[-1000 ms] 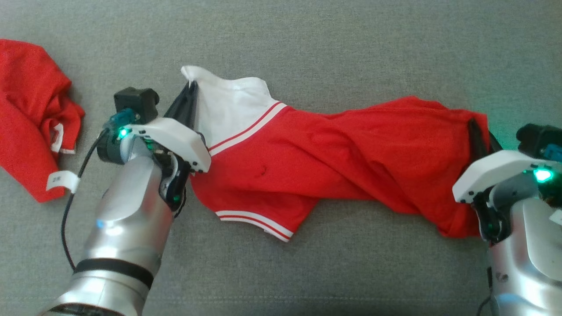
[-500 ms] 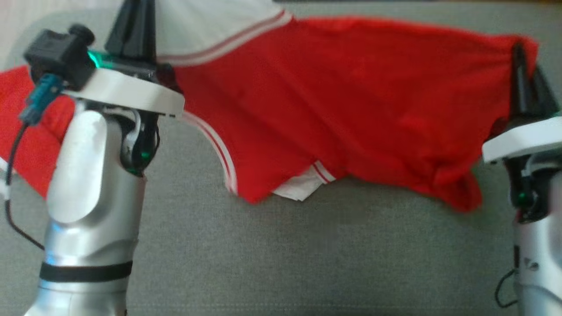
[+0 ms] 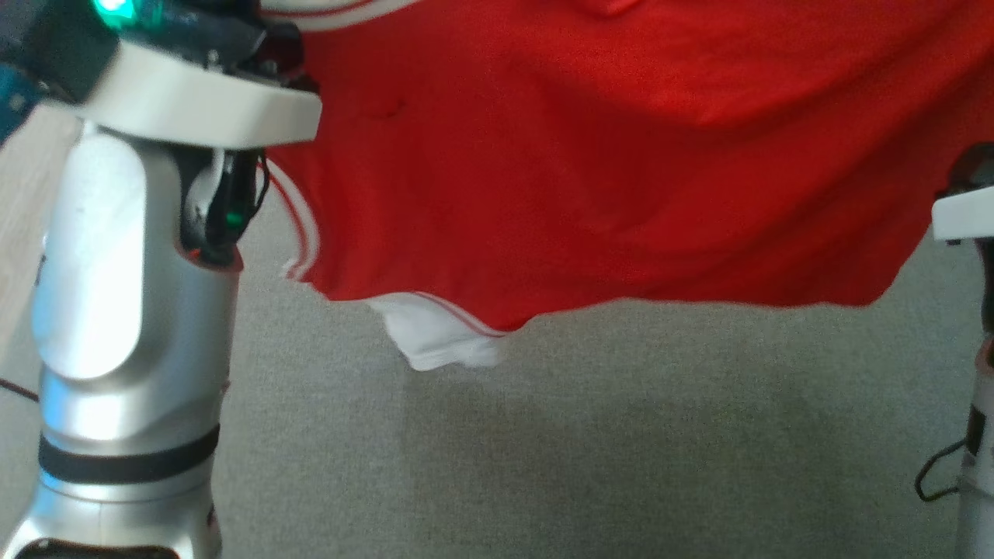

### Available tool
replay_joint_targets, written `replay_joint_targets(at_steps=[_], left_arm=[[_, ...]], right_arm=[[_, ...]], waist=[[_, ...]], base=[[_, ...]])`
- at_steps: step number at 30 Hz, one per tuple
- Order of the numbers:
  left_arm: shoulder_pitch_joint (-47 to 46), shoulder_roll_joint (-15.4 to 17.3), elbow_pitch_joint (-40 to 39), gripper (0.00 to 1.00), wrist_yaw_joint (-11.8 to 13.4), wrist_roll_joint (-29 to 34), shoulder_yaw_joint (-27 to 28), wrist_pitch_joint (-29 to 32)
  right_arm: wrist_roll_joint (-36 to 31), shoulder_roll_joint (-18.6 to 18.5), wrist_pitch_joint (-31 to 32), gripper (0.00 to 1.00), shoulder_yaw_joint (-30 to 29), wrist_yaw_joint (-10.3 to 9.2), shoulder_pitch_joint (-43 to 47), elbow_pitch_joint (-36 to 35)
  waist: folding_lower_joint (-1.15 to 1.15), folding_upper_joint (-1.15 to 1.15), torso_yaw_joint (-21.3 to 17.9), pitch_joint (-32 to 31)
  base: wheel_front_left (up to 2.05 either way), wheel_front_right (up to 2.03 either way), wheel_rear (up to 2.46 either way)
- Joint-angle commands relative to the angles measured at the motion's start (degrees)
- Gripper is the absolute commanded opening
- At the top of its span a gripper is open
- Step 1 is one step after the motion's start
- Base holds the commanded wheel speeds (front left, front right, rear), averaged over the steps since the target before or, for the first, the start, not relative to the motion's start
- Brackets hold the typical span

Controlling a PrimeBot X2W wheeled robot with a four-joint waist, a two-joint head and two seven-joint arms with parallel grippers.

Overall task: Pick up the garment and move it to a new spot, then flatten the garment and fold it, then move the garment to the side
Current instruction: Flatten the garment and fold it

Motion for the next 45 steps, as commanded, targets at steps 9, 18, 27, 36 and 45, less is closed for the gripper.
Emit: replay_joint_targets(at_steps=[9, 18, 27, 36, 45], left_arm=[[-4.74, 1.98, -0.53, 0.0, 0.37, -1.46, 1.08, 2.84], [-10.97, 1.74, 10.91, 0.0, 0.13, -2.4, 0.44, 0.19], [-28.49, 1.9, 29.76, 0.0, -0.13, -2.21, 1.61, -4.87], [-34.96, 0.52, 40.65, 0.0, -0.21, -0.79, 3.27, -5.15], [-30.1, -1.13, 52.81, 0.0, -0.36, -2.63, 3.94, -5.16]], right_arm=[[2.54, 0.28, 2.49, 0.0, 1.82, -0.05, -4.65, -1.15], [4.98, 1.08, 1.42, 0.0, 3.46, -0.05, -11.55, 8.85], [6.08, 3.23, -8.06, 0.0, 7.27, -0.05, -32.61, 31.0], [5.14, 5.08, -19.67, 0.0, 10.55, -0.05, -46.82, 56.24], [4.71, 5.73, -21.61, 0.0, 16.4, -0.05, -50.34, 75.51]], waist=[[0.0, 0.0, -0.43, -0.97], [0.0, 0.0, -0.64, 3.1], [0.0, 0.0, -2.62, 10.14], [0.0, 0.0, -3.25, 16.39], [0.0, 0.0, -2.53, 22.34]], base=[[0.0, 0.0, 0.0], [0.0, 0.0, 0.0], [0.0, 0.0, 0.0], [0.0, 0.0, 0.0], [0.0, 0.0, 0.0]])
